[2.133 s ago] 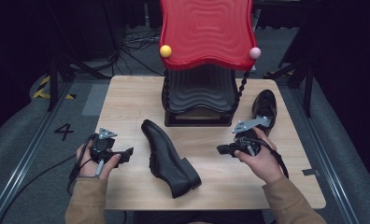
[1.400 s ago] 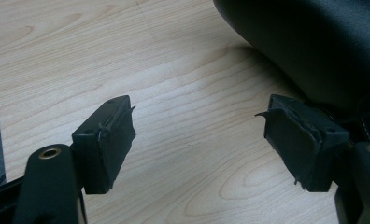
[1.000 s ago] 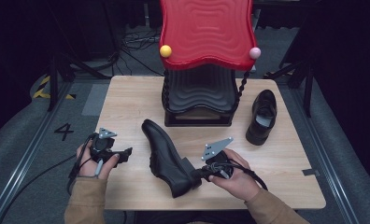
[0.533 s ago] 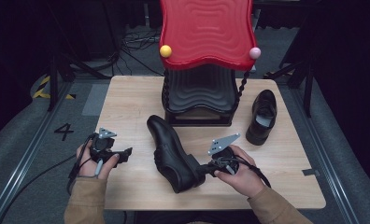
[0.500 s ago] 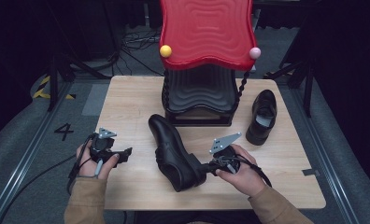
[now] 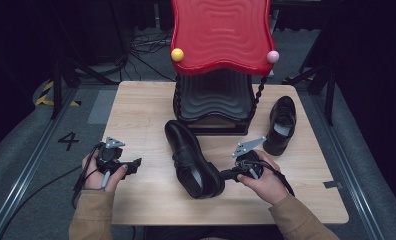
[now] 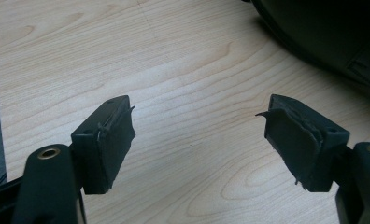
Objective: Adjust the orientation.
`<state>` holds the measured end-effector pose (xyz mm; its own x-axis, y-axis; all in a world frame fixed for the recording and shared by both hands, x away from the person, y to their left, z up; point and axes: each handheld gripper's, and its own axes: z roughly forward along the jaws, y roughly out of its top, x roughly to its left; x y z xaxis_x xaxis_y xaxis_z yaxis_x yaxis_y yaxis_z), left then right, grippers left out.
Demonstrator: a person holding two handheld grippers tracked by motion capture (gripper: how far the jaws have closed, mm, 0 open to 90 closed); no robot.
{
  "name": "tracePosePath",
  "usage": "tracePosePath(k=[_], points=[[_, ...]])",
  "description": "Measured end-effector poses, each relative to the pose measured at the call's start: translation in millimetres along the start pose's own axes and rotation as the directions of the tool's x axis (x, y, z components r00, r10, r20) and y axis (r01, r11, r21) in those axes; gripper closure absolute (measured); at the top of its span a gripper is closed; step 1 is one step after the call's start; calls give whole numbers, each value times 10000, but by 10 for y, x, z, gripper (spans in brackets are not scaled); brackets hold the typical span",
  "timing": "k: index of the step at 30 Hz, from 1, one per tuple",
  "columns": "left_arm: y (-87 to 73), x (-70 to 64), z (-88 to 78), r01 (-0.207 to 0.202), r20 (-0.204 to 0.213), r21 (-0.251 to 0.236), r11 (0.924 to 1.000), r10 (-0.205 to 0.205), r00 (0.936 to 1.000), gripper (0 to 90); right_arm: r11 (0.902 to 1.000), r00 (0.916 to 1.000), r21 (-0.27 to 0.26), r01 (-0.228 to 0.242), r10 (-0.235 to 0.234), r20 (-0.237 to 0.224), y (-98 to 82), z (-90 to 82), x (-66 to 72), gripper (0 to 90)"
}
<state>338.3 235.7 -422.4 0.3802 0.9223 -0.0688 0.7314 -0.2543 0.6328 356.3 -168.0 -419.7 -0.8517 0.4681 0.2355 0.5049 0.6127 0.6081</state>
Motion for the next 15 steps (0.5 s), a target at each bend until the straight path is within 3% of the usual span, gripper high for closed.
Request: tracePosePath(k=[7, 13, 15], points=[[0, 3, 6, -6, 11, 28, 10000, 6, 10000, 242, 9996, 9992, -128, -238, 234, -319, -20, 3, -54, 900], [2, -6, 21, -19, 22, 57, 10000, 19, 10000, 242, 9999, 9999, -81, -84, 83, -95, -12, 9, -27, 900], [4, -10, 23, -3, 50, 60, 10000, 3, 10000, 242, 9999, 9993, 16, 104, -105, 352, -9, 20, -15, 900]])
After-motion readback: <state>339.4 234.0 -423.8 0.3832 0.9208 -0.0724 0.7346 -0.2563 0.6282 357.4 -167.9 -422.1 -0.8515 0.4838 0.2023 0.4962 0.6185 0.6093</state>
